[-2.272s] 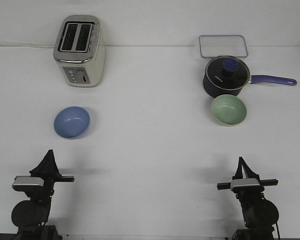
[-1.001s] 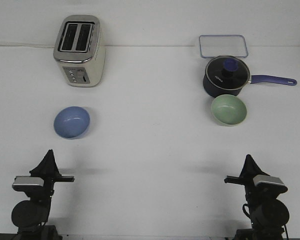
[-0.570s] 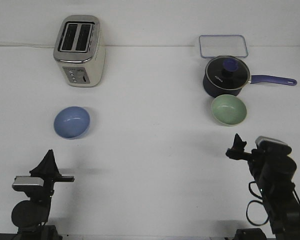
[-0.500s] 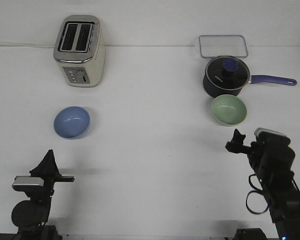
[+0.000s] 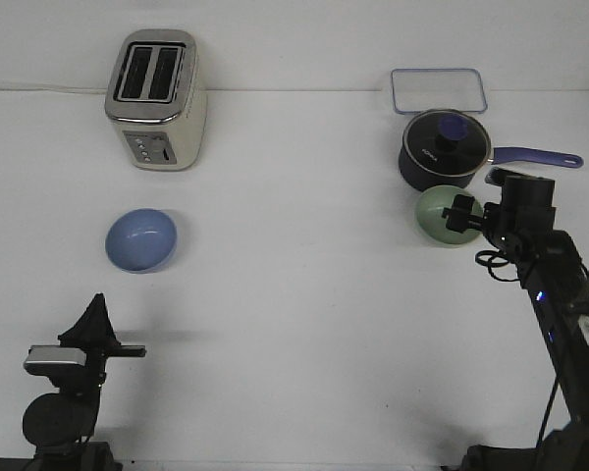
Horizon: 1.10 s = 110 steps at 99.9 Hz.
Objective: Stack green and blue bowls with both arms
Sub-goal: 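Reach the right gripper forward and grasp the rim of the pale green bowl, then carry the green bowl toward the table center and set it down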
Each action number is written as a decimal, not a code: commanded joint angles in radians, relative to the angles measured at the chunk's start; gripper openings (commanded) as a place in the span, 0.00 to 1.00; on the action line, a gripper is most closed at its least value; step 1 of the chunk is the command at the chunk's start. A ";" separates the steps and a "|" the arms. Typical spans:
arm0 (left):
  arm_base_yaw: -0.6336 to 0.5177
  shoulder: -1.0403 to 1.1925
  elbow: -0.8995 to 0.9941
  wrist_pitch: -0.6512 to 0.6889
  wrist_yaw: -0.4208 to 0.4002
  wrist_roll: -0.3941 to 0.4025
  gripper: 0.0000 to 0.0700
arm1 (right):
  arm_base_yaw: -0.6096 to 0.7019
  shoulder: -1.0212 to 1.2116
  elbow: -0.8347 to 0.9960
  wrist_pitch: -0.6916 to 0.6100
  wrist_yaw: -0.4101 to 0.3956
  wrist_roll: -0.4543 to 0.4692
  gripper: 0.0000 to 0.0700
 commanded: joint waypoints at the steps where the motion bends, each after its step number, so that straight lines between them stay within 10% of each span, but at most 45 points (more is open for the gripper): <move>1: 0.000 -0.002 -0.019 0.010 0.002 -0.001 0.02 | -0.013 0.065 0.044 0.001 -0.001 -0.027 0.74; 45: 0.000 -0.002 -0.019 0.010 0.002 -0.001 0.02 | -0.069 0.304 0.097 0.065 -0.071 -0.037 0.73; 55: 0.000 -0.002 -0.019 0.010 0.002 -0.001 0.02 | -0.069 0.323 0.097 0.073 -0.073 -0.040 0.59; 70: 0.000 -0.002 -0.019 0.010 0.002 -0.001 0.02 | -0.069 0.328 0.097 0.076 -0.075 -0.046 0.01; 110: 0.000 -0.002 -0.019 0.010 0.002 -0.001 0.02 | -0.076 0.219 0.097 0.042 -0.082 -0.047 0.00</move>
